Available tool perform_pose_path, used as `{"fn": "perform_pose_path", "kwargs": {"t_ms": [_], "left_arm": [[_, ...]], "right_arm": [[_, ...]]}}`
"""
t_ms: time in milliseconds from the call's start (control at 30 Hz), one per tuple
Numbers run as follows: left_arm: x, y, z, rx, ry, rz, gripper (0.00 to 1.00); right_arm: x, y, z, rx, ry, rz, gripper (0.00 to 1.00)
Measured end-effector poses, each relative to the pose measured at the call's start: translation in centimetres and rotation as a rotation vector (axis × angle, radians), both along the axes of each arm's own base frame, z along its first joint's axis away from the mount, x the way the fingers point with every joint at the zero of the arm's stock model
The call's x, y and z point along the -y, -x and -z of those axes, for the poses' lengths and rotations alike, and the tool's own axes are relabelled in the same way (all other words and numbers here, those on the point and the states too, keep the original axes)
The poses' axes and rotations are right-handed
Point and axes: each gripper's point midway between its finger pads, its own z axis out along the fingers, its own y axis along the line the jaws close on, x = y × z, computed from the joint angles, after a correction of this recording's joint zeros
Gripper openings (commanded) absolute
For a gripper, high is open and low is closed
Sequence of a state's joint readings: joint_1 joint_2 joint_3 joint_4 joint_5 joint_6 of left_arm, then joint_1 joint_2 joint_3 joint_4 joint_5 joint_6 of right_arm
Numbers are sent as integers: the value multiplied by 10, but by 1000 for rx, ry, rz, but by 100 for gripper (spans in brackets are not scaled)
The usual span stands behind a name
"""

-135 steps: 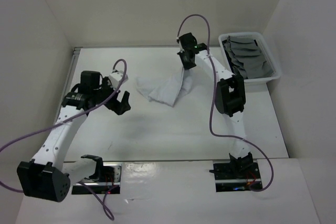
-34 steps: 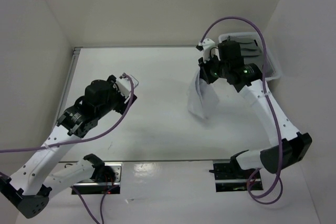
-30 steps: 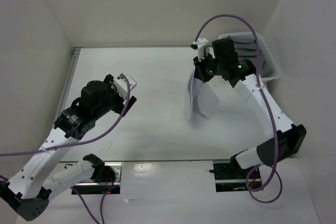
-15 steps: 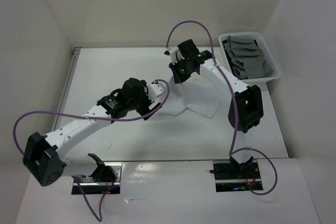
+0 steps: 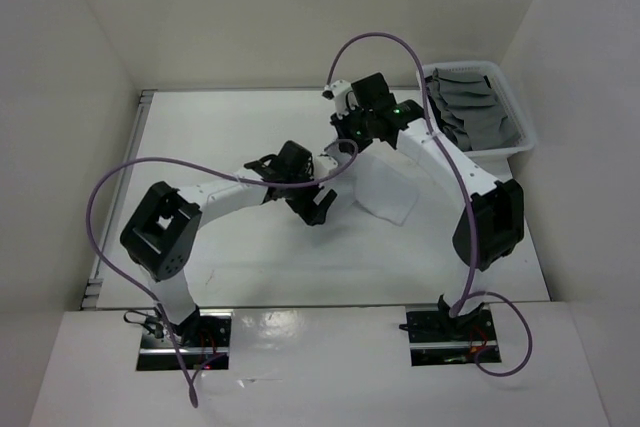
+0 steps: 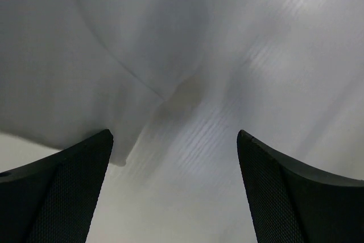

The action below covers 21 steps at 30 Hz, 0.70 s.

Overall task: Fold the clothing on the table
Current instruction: Flatten the skirt out

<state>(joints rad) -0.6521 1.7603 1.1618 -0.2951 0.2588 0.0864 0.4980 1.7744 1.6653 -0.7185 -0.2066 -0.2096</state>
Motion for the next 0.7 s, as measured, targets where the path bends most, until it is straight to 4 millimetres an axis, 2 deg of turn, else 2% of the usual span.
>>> {"fn": "perform_pose_path", "kwargs": {"t_ms": [233,400,533,700], "left_arm": [[-27,-42,-6,-12,82,-237,92],[-55,-48,-17,19,117,-366,92],[-54,-54,-27,41,151,-380,91],[-48,-50,-18,-5,168,-369,88]], "right_arm": [[7,6,-10,44,-6,8,0],[8,6,-13,62,-8,10,0],[8,5,-14,68,-9,13,0],[8,5,-14,69,-9,13,0]]}}
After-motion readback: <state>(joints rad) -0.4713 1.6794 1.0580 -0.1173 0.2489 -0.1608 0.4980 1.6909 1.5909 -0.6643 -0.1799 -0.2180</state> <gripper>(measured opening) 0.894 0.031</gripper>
